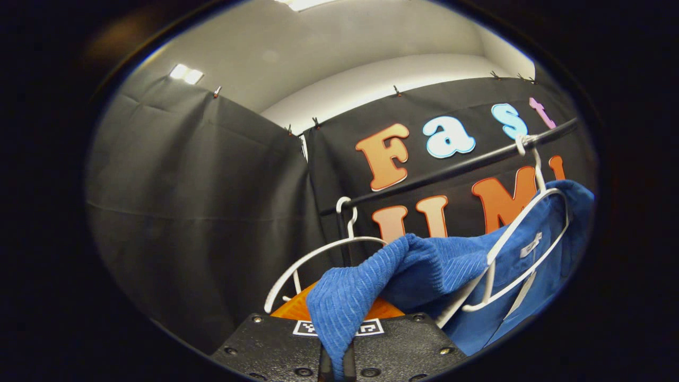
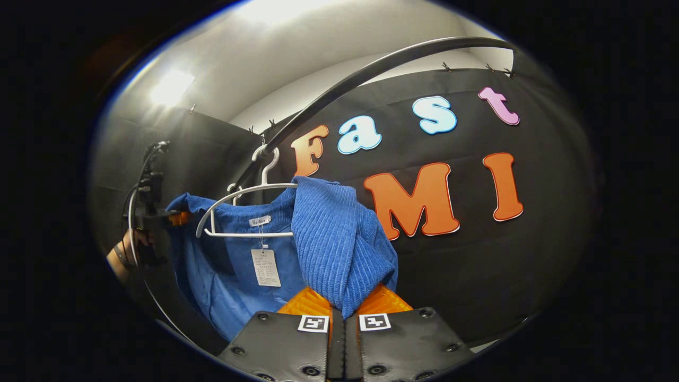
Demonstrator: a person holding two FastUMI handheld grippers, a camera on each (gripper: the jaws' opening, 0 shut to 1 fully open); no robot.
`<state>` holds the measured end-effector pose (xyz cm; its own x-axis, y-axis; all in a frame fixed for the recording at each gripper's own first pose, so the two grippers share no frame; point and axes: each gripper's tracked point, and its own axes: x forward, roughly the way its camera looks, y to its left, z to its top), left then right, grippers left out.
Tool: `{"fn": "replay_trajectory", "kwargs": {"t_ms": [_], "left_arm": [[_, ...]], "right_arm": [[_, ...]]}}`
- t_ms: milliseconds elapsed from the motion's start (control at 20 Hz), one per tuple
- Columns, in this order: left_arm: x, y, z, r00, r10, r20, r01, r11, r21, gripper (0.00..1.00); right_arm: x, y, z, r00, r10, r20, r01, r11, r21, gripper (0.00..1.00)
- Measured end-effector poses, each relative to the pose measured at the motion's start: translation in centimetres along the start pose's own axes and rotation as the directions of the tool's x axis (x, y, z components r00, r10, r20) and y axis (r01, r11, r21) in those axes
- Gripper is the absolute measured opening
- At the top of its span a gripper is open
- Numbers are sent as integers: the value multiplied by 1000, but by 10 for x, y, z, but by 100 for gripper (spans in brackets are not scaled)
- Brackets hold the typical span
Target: Grasp the clothes on the hanger with both hands and then place them into the laundry hamper below.
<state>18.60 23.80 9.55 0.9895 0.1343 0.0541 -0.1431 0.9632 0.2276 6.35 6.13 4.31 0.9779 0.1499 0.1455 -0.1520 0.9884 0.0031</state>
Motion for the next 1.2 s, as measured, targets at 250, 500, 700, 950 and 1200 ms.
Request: {"fn": "replay_trajectory", "kwargs": {"t_ms": [250, 500, 700, 950, 1200], "left_arm": [[4, -11, -58, 996, -8, -90, 5, 999, -34, 8], [-14, -20, -64, 996, -21, -86, 18, 999, -43, 8], [-26, -33, -64, 997, -31, -68, 29, 999, -38, 9], [-41, -65, -75, 993, -92, -67, 89, 995, -51, 9], [-56, -113, -106, 976, -183, -121, 177, 983, -57, 9]], "right_arm": [[11, -2, 2, 1000, 2, -6, -2, 1000, -26, 8], [24, -11, 15, 999, -30, 18, 31, 999, -45, 7], [35, -36, 35, 992, -102, 76, 106, 993, -45, 8], [46, -75, 40, 972, -212, 100, 217, 975, -41, 8], [62, -125, 17, 954, -299, 33, 299, 954, -9, 8]]}}
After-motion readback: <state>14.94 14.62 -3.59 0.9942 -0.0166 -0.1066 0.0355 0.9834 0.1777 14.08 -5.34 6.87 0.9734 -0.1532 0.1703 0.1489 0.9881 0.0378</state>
